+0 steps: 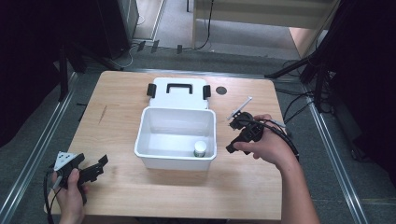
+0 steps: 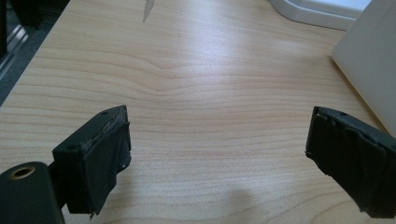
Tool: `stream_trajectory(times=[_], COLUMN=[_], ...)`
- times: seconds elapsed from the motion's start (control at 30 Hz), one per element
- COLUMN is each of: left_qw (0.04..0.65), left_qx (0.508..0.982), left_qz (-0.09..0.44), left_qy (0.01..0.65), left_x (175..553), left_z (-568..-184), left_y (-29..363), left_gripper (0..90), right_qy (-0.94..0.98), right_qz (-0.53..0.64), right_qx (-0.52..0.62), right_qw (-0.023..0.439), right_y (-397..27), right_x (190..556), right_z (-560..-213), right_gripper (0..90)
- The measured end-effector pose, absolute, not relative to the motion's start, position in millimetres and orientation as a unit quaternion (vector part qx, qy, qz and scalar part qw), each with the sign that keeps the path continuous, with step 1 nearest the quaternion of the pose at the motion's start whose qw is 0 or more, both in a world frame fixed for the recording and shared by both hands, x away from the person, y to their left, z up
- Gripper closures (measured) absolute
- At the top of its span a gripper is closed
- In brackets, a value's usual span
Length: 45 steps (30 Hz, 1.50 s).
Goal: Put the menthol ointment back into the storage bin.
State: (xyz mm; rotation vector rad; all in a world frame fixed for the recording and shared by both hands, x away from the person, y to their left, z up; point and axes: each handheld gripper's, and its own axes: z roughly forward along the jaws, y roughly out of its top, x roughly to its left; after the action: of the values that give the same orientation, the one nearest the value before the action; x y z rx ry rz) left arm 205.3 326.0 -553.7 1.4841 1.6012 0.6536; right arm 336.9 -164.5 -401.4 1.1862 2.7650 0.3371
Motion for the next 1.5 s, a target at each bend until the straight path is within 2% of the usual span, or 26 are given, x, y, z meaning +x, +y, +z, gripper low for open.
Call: stream_trajectory(times=[0.17, 0.5, 0.73, 1.07, 1.37, 1.4, 1.5], left_qw=[0.418, 0.418, 0.418, 0.418, 0.415, 0.411, 0.402], left_qx=[0.592, 0.592, 0.592, 0.592, 0.595, 0.599, 0.613], left_qz=[0.261, 0.262, 0.262, 0.262, 0.265, 0.270, 0.277], left_qy=[0.638, 0.638, 0.638, 0.637, 0.635, 0.632, 0.620], left_x=[205.3, 205.2, 205.2, 205.2, 205.1, 204.7, 204.5], left_z=[-553.7, -553.6, -553.6, -553.7, -553.6, -553.3, -552.9], left_y=[326.0, 325.6, 325.7, 325.4, 324.4, 323.2, 318.8], left_gripper=[7.3, 7.3, 7.3, 7.3, 7.3, 14.4, 15.4], right_qy=[0.906, 0.872, 0.848, 0.818, 0.787, 0.779, 0.766], right_qz=[0.114, 0.171, 0.204, 0.250, 0.312, 0.327, 0.357], right_qx=[0.404, 0.453, 0.477, 0.506, 0.503, 0.505, 0.503], right_qw=[0.056, 0.064, 0.105, 0.112, 0.173, 0.175, 0.182], right_y=[-183.4, -214.4, -235.1, -258.8, -269.4, -271.4, -275.1], right_x=[330.7, 319.5, 306.0, 287.7, 269.0, 265.9, 261.0], right_z=[-418.6, -439.5, -455.1, -492.8, -510.8, -514.7, -518.0], right_gripper=[15.0, 14.0, 13.5, 12.9, 12.7, 12.6, 12.6])
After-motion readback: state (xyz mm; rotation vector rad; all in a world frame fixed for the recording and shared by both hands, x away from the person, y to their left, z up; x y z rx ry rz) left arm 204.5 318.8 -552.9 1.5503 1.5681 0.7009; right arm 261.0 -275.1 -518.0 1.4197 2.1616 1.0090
